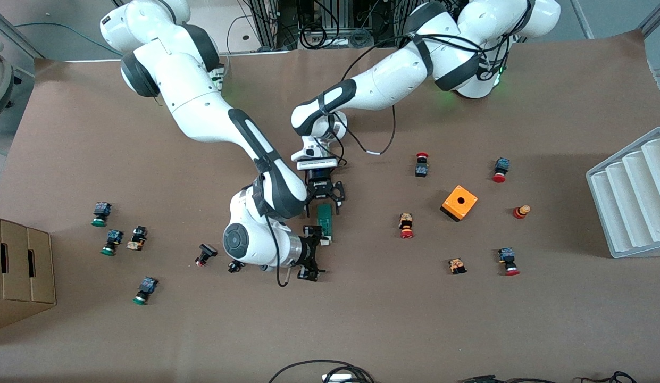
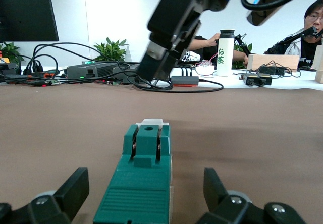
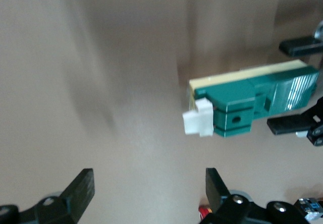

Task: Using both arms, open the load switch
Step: 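Hold the switch with the right gripper and lower the left gripper to the lever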

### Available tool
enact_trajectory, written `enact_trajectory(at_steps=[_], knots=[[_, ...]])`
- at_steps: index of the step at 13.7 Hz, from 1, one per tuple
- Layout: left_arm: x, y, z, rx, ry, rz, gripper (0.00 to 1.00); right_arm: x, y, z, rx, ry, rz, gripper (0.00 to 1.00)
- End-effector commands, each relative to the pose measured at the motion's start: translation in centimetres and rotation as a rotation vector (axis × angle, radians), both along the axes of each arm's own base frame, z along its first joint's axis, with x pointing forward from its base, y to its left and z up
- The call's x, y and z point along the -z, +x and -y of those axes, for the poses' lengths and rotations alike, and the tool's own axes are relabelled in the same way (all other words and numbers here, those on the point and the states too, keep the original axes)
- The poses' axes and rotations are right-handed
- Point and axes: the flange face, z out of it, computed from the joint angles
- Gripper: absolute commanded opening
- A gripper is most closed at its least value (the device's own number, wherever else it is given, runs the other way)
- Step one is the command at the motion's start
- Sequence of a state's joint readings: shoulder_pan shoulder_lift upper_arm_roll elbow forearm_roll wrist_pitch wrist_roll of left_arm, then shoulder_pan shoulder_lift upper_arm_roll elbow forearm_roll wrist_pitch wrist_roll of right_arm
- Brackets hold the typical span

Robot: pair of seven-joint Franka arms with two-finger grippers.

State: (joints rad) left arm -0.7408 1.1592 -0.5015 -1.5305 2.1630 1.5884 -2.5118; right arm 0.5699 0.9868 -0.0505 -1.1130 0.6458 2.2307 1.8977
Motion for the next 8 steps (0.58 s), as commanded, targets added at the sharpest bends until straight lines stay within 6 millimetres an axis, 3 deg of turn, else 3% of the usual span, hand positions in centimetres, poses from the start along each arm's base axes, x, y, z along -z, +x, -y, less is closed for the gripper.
enact_trajectory(at_steps=[1,3,4,5,6,8], knots=[[1.1,0.0,0.3,0.009,-0.022,0.003,1.00,0.2,-0.8,-1.9,-0.078,0.038,0.035,0.98],[1.4,-0.1,0.3,0.008,-0.031,0.002,1.00,-0.2,-2.1,-3.5,-0.123,0.077,0.003,0.98],[1.4,-0.2,0.3,0.008,-0.033,0.003,1.00,-1.0,-2.1,-3.4,-0.130,0.106,-0.024,0.98],[1.4,-0.3,0.3,0.009,-0.034,0.001,0.99,-1.3,-1.5,-2.5,-0.125,0.122,-0.036,0.98],[1.4,-0.2,0.3,0.008,-0.031,0.003,0.95,-1.3,-0.3,-0.3,-0.114,0.154,-0.047,0.98],[1.4,-0.2,0.2,0.007,-0.031,0.002,0.86,-0.9,0.4,1.5,-0.102,0.187,-0.066,0.98]])
